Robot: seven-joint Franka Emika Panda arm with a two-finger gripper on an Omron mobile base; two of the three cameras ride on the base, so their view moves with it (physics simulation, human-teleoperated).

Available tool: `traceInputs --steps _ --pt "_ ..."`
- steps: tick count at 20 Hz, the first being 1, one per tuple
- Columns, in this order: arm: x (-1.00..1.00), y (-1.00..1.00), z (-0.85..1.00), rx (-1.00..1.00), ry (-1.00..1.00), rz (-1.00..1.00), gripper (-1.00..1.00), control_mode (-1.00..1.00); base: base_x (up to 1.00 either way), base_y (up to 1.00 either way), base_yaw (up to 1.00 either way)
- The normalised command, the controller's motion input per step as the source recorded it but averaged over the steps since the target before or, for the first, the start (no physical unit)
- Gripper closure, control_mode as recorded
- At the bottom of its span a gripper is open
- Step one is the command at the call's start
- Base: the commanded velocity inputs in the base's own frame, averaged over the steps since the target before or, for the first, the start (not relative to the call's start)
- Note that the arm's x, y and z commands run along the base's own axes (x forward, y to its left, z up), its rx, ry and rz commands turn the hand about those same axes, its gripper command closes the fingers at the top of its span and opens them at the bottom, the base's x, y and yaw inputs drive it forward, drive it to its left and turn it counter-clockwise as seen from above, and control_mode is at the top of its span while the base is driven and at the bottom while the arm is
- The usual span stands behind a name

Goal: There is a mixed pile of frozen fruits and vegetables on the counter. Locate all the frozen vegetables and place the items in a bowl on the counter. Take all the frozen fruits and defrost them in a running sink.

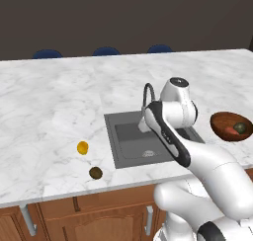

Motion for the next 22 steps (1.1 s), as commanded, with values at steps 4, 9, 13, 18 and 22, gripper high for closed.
traceInputs --steps 4,9,13,18,22 --pt "-0.09 0.94 -0.01 0.0 0.06 0.12 -1.0 -1.0 0.0 0.0 0.0" --pt "-0.2 0.85 -0.14 0.0 0.05 0.19 -1.0 -1.0 0.0 0.0 0.0" --pt "-0.22 0.84 -0.31 0.0 0.02 0.21 -1.0 -1.0 0.0 0.0 0.0" --pt "-0.07 0.65 -0.34 -0.01 0.0 0.16 -1.0 -1.0 0.0 0.0 0.0" --pt "0.0 0.29 -0.24 0.0 -0.02 0.02 -1.0 -1.0 0.0 0.0 0.0"
